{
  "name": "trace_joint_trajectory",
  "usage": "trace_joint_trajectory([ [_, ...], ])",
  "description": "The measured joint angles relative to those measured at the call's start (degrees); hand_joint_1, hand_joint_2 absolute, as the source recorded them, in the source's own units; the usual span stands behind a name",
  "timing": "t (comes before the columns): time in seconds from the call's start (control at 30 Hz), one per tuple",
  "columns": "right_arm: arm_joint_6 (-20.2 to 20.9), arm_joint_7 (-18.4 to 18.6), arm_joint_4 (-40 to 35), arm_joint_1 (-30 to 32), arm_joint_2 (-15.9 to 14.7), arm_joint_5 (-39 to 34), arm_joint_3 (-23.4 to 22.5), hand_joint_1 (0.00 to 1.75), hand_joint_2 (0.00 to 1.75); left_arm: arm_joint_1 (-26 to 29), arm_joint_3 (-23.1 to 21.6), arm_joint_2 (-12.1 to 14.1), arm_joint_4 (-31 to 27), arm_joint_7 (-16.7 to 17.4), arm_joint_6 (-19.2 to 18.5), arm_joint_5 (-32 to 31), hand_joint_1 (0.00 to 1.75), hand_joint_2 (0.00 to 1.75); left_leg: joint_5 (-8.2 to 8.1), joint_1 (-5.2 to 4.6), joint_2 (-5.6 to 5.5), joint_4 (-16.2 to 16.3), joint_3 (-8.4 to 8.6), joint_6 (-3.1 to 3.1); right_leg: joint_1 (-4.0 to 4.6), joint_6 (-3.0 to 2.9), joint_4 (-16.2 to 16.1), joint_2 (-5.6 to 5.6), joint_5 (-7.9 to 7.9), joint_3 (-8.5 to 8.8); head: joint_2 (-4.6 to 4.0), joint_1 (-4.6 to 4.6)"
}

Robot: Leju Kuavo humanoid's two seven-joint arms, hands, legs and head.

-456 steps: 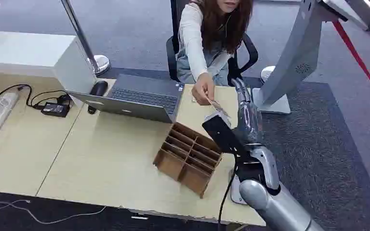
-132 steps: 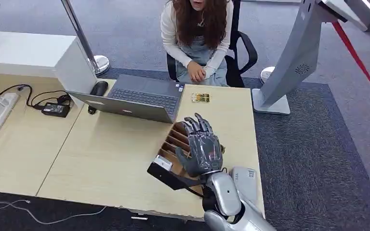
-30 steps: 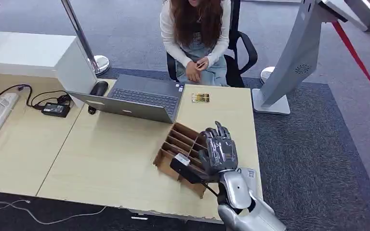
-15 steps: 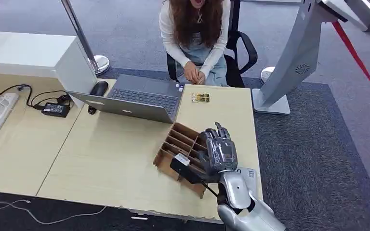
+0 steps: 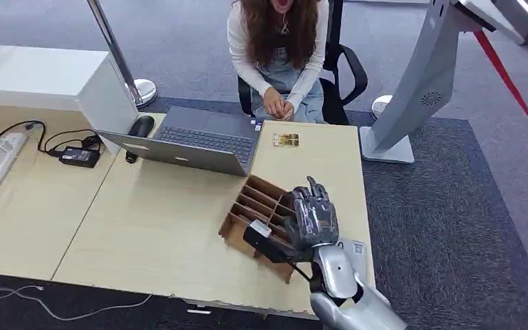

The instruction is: Pass the card to the sensor for recognition and then transmit it.

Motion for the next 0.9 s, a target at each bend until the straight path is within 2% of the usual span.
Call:
trace_joint_trajectory([
  [0.03, -0.2, -0.1, 0.1, 0.0, 0.1, 0.0, 0.0, 1.41, 1.75, 0.0, 0.0, 0.0, 0.0, 0.0, 0.0, 0.0, 0.0, 0.0, 0.0, 0.0, 0.0, 0.0, 0.0, 0.0, 0.0, 0.0, 0.0, 0.0, 0.0, 0.0, 0.0, 0.0],
  [0.07, -0.3, -0.1, 0.2, 0.0, 0.2, -0.1, 0.0, 1.54, 1.75, 0.0, 0.0, 0.0, 0.0, -0.1, 0.0, -0.1, 0.0, 0.0, 0.0, 0.0, 0.0, 0.0, 0.0, 0.0, 0.0, 0.0, 0.0, 0.0, 0.0, 0.0, 0.0, 0.0],
  [0.17, -0.4, -0.2, 0.5, 0.0, 0.5, -0.1, 0.0, 1.59, 1.75, 0.0, 0.0, 0.0, 0.0, -0.2, 0.0, -0.1, 0.0, 0.0, 0.0, 0.0, 0.0, 0.0, 0.0, 0.0, 0.0, 0.0, 0.0, 0.0, 0.0, 0.0, 0.0, 0.0],
  [0.67, -0.9, -0.2, 1.2, -0.5, 0.8, -0.8, 0.0, 1.48, 1.75, 0.0, 0.0, 0.0, 0.0, -0.5, 0.0, -0.4, 0.0, 0.0, 0.0, 0.0, 0.0, 0.0, 0.02, 0.0, 0.0, 0.0, 0.0, 0.0, 0.0, 0.0, 0.0, 0.0],
  [0.9, -1.8, -0.6, 1.6, -0.5, 0.8, -1.0, 0.0, 1.59, 1.75, 0.0, 0.0, 0.0, 0.0, -0.7, 0.0, -0.6, 0.0, 0.0, 0.0, 0.0, 0.0, 0.0, 0.02, 0.0, 0.0, 0.0, 0.0, 0.0, 0.0, 0.01, 0.0, 0.0],
])
